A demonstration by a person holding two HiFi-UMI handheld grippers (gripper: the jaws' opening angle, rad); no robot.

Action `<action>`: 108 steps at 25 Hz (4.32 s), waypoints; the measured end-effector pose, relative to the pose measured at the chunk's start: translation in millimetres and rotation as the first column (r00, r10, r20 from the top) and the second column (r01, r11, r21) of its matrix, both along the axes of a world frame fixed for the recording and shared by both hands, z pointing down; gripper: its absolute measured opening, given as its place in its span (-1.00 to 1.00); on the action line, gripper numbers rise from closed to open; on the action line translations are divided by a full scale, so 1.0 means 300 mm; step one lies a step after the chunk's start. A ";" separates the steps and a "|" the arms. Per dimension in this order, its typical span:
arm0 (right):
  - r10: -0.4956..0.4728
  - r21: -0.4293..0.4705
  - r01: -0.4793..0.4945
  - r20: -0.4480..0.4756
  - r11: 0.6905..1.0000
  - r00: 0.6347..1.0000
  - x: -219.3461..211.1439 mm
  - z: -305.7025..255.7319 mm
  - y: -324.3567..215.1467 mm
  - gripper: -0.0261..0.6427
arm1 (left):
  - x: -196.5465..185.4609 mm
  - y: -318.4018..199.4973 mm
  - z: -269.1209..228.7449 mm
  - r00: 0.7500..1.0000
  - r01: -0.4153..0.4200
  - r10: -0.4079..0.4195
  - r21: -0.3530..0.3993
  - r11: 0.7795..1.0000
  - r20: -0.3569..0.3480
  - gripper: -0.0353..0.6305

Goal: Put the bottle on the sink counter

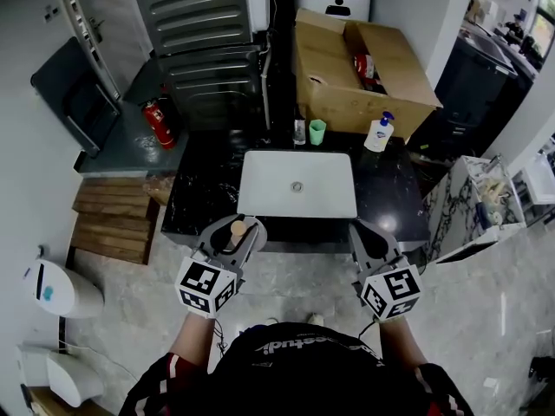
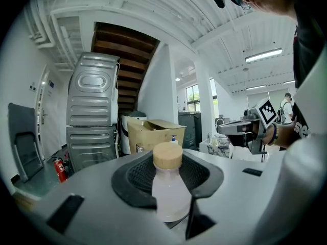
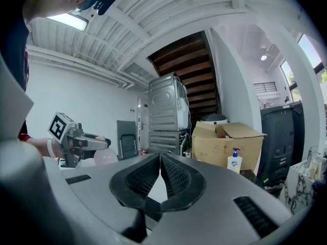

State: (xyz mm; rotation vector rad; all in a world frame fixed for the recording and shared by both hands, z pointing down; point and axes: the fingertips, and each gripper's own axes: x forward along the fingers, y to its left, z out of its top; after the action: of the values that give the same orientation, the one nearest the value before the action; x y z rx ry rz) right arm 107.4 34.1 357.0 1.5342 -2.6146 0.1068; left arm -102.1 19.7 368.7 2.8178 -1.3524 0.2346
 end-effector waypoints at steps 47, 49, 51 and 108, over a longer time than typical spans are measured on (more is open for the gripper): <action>-0.063 -0.070 0.063 0.005 0.996 0.998 0.014 0.131 -0.437 -0.80 | 0.091 -0.555 0.149 0.997 -0.002 0.002 0.001 1.000 0.077 -0.49; -0.050 -0.067 0.050 0.000 0.996 0.999 -0.022 0.126 -0.508 -0.80 | 0.072 -0.632 0.169 0.997 -0.020 0.020 -0.009 1.000 0.068 -0.49; -0.038 -0.063 0.038 0.000 0.997 0.999 -0.061 0.126 -0.574 -0.80 | 0.047 -0.705 0.186 0.998 -0.031 0.032 -0.018 0.999 0.053 -0.49; 0.028 -0.144 -0.036 -0.060 0.989 0.998 -0.115 0.583 -1.399 -0.80 | 0.212 -1.791 0.803 0.995 -0.035 0.048 -0.149 0.988 0.085 -0.49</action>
State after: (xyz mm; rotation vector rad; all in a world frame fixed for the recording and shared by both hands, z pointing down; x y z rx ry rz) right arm 72.8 -385.6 531.8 1.5072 -2.4787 0.2464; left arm -38.4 -517.7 609.4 2.7449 -1.2364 0.4452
